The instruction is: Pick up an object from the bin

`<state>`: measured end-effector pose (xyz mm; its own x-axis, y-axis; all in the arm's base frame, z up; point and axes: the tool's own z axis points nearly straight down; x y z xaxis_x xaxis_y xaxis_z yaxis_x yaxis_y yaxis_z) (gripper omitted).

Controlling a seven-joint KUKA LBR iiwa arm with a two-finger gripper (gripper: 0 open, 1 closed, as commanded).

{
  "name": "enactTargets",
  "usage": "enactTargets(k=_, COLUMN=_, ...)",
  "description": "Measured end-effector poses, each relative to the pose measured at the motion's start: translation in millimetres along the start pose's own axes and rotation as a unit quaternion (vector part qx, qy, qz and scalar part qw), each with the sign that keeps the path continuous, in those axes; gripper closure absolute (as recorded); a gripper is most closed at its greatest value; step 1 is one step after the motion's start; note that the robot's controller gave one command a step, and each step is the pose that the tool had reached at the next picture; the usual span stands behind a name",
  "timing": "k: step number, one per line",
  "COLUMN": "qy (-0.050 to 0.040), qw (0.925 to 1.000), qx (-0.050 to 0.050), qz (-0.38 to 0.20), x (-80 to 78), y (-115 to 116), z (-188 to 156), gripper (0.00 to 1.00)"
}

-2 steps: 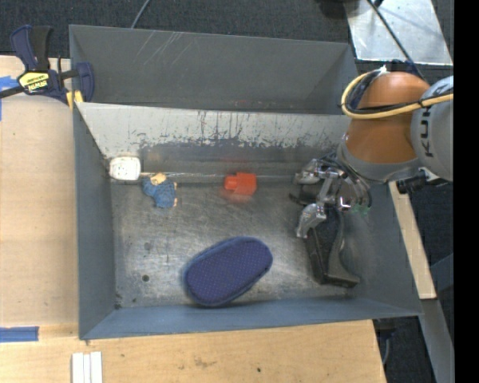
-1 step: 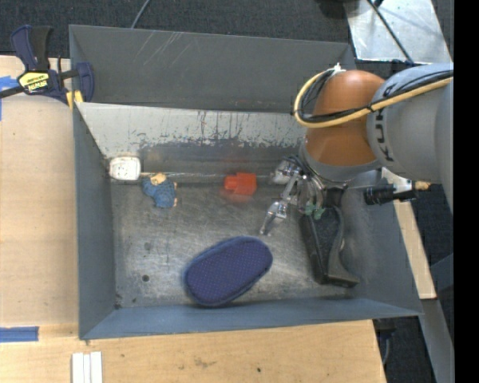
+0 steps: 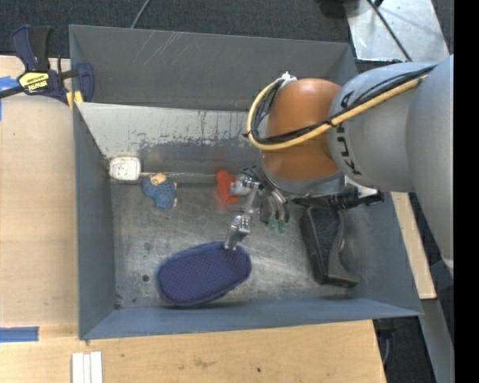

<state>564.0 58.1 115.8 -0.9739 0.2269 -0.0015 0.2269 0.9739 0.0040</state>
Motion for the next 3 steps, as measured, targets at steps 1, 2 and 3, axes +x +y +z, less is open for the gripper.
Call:
enactTargets(k=1, qy=-0.0024, qw=0.9946, qx=0.001, qz=-0.104, x=-50.9, y=47, z=-5, gripper=0.0)
enactTargets(k=2, qy=-0.0019, qw=0.9788, qx=0.002, qz=-0.205, x=-38.2, y=108, z=43, gripper=0.0)
enactTargets(k=3, qy=-0.0093, qw=0.9791, qx=-0.001, qz=-0.203, x=-41.4, y=109, z=40, gripper=1.0)
